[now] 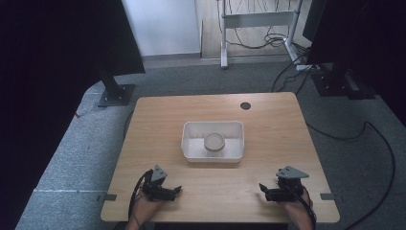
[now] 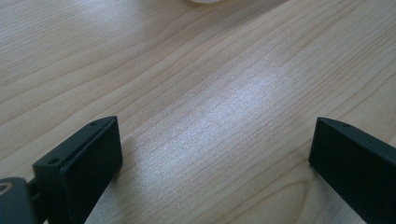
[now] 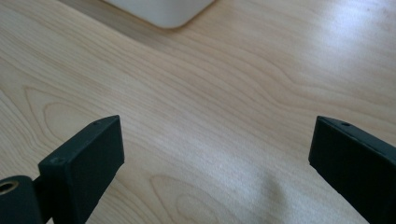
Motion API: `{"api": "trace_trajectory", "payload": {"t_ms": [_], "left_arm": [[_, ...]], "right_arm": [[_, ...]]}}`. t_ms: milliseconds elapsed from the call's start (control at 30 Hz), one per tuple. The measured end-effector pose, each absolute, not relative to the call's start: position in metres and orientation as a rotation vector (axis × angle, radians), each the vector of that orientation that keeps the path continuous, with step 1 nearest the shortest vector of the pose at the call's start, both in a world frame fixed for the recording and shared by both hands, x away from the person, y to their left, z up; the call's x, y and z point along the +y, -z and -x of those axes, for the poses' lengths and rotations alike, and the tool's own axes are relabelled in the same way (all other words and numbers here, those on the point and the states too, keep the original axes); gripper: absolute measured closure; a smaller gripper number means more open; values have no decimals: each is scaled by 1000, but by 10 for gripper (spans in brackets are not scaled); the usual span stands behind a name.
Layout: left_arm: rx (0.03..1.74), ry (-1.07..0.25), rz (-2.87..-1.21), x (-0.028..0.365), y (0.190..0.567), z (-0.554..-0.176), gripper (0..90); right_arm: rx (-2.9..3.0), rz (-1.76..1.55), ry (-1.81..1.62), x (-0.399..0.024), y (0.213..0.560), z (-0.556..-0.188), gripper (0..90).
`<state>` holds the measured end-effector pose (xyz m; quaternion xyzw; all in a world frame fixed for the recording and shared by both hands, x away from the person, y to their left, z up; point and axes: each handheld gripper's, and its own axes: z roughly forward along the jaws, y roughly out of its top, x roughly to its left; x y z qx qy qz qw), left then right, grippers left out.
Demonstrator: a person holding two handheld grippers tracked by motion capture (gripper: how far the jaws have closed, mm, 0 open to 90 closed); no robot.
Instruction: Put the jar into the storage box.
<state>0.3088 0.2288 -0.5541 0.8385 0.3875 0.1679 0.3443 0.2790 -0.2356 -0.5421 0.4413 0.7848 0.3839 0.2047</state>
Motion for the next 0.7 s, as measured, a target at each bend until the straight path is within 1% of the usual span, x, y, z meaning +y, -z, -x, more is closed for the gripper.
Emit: {"api": "trace_trajectory", "payload": {"t_ms": [467, 700], "left_arm": [[1006, -437, -2178, 229, 554, -309, 22], [1006, -437, -2178, 229, 554, -309, 23]], "right_arm": [[2216, -1296, -977, -243, 560, -274, 35], [2224, -1302, -965, -243, 561, -273, 37]]}}
